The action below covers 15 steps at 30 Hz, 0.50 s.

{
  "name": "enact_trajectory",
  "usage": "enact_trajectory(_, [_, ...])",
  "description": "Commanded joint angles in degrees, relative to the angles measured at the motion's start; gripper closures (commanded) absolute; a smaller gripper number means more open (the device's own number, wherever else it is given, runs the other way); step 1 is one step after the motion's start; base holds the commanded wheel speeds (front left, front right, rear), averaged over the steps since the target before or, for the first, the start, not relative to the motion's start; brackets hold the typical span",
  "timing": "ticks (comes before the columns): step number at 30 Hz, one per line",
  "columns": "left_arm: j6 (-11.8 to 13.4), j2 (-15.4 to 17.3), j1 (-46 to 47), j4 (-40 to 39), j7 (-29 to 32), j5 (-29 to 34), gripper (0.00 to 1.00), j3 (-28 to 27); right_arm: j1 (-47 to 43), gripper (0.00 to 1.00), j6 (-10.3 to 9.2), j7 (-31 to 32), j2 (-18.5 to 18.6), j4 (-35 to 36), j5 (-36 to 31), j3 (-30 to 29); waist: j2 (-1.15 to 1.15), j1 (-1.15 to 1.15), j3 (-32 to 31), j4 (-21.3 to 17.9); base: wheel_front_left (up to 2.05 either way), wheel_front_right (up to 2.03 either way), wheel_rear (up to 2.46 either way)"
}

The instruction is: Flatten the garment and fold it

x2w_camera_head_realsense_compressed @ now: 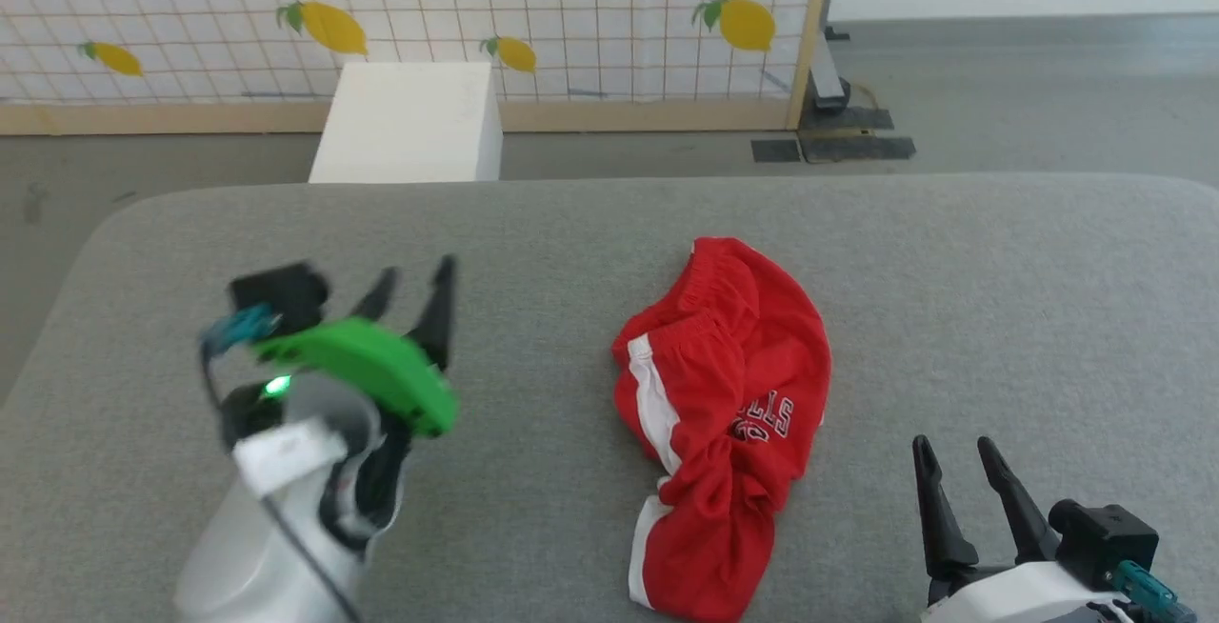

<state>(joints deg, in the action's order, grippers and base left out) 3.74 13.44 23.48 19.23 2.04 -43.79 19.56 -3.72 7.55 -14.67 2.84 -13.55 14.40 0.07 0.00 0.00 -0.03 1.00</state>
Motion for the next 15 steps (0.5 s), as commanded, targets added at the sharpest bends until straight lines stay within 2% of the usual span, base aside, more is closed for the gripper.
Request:
enact_trajectory(1, [0.9, 1.1, -2.9, -0.6, -3.7, 1.9, 0.00, -0.7, -0.4, 0.00, -0.06, -0.3, 0.0, -0.2, 0.5, 0.1, 0.00, 0.00, -0.8, 0.8, 0.00, 0.00, 0.00])
enact_trajectory(4, [1.8, 2.3, -7.0, -1.6, -12.4, 4.9, 0.00, -2.1, -0.6, 0.00, -0.06, -0.3, 0.0, -0.6, 0.9, 0.2, 0.00, 0.00, -1.1, 1.1, 0.00, 0.00, 0.00])
enact_trajectory(6, [2.4, 2.4, -10.0, -2.1, -15.5, 6.7, 0.00, -2.7, -0.8, 0.00, -0.06, -0.3, 0.0, -1.0, 1.1, 0.3, 0.00, 0.00, -1.1, 1.2, 0.00, 0.00, 0.00])
enact_trajectory(12, [3.2, -0.6, -17.1, -7.1, -17.0, 11.6, 0.00, -5.8, 0.1, 0.00, -0.06, 4.1, 0.0, -3.2, 2.5, -1.1, 0.00, 0.00, -0.2, 1.6, 0.00, 0.00, 0.00])
enact_trajectory(15, [3.1, -2.3, -19.6, -9.9, -17.0, 14.7, 0.00, -7.4, 3.8, 0.00, -0.06, 11.3, 0.0, -5.5, 1.8, -2.1, 0.00, 0.00, 1.0, 1.7, 0.00, 0.00, 0.00])
